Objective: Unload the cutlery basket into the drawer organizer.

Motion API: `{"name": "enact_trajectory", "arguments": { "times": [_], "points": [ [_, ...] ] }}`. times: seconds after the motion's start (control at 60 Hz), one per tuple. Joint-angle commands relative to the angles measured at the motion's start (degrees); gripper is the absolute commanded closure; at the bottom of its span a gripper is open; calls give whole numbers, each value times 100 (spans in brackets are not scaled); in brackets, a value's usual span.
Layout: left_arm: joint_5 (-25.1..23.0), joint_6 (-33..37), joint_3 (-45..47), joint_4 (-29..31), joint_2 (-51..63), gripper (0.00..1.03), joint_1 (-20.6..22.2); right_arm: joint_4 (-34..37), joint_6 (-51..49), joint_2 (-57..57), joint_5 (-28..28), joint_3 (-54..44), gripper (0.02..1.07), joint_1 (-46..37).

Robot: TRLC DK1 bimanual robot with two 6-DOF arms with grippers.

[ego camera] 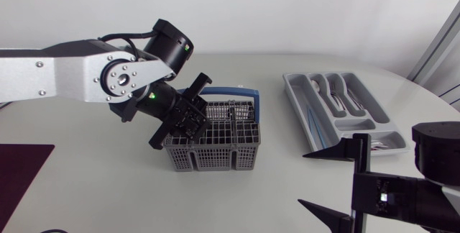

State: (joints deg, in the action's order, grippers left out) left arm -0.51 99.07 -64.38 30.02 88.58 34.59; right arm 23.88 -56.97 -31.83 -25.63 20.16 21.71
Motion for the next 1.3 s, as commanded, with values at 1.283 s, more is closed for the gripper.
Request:
{"name": "enact_trajectory", "arguments": {
  "times": [1.283],
  "points": [
    [95,-1,839,-462,-1817,100,48,-322,1250,72,1895,339,7,2214]
  ]
}}
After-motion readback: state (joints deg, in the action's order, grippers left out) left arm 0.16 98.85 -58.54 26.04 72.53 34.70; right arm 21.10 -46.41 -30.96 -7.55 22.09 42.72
